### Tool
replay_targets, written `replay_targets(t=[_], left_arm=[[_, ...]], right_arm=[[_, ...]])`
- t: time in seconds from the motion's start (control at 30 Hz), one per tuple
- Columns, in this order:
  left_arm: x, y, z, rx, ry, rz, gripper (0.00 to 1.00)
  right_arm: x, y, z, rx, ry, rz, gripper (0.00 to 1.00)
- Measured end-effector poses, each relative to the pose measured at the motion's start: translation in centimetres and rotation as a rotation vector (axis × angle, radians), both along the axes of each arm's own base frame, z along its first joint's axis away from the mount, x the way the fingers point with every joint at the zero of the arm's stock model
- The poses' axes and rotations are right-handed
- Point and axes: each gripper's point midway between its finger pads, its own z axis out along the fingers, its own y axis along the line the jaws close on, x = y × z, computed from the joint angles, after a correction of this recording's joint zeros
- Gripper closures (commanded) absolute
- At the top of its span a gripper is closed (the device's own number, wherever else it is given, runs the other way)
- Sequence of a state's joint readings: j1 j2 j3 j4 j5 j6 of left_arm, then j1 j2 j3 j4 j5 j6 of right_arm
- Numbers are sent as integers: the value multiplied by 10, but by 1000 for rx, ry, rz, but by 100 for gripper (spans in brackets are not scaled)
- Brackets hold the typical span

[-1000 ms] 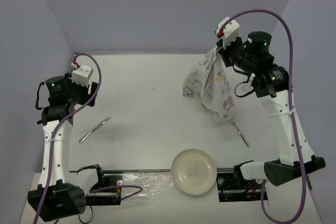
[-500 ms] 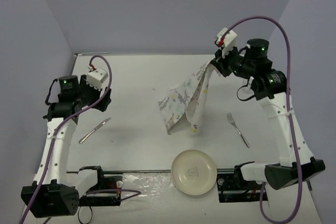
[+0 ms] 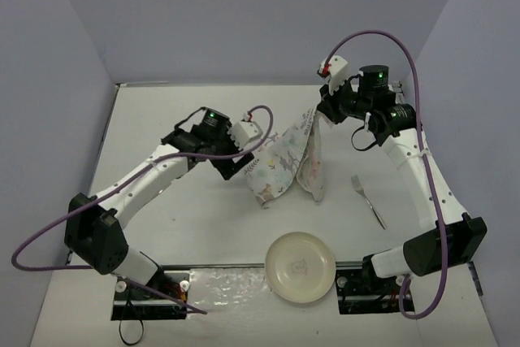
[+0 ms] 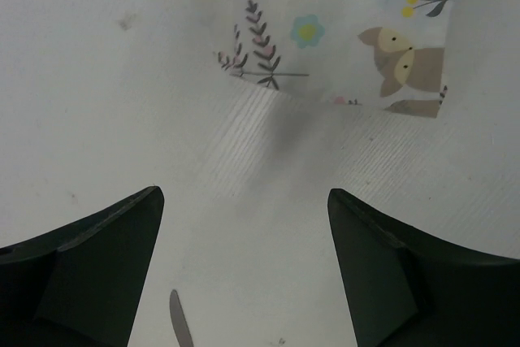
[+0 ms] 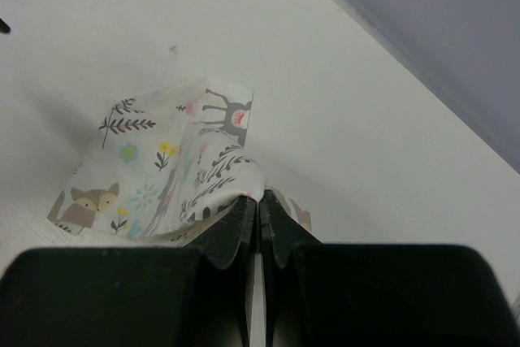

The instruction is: Set the dinner table for one person

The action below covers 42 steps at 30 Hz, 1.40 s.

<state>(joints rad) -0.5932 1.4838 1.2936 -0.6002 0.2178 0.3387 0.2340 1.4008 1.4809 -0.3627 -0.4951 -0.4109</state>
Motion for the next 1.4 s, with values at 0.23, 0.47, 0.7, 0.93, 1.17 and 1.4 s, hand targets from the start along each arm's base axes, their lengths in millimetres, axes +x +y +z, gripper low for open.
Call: replay_targets(t=[0.23, 0.47, 0.7, 0.93, 1.17, 1.4], left_arm=[[-21, -56, -73, 162, 73, -133, 20], [-27, -59, -103, 225, 67, -125, 19], [-22, -60, -104, 214, 42, -80, 18], [-36, -89, -106, 207, 45, -118, 18], [-52, -115, -115, 195, 74, -124, 18], [-52, -118, -135, 231, 95, -99, 18]], right_arm=[[5, -12, -14, -32, 9, -37, 100], [4, -21, -35, -71, 41, -60, 100], [5, -28, -37, -75, 37, -81, 100], [4, -34, -35, -71, 22, -96, 100], [3, -37, -37, -69, 15, -105, 100], [1, -38, -40, -70, 19, -105, 100]])
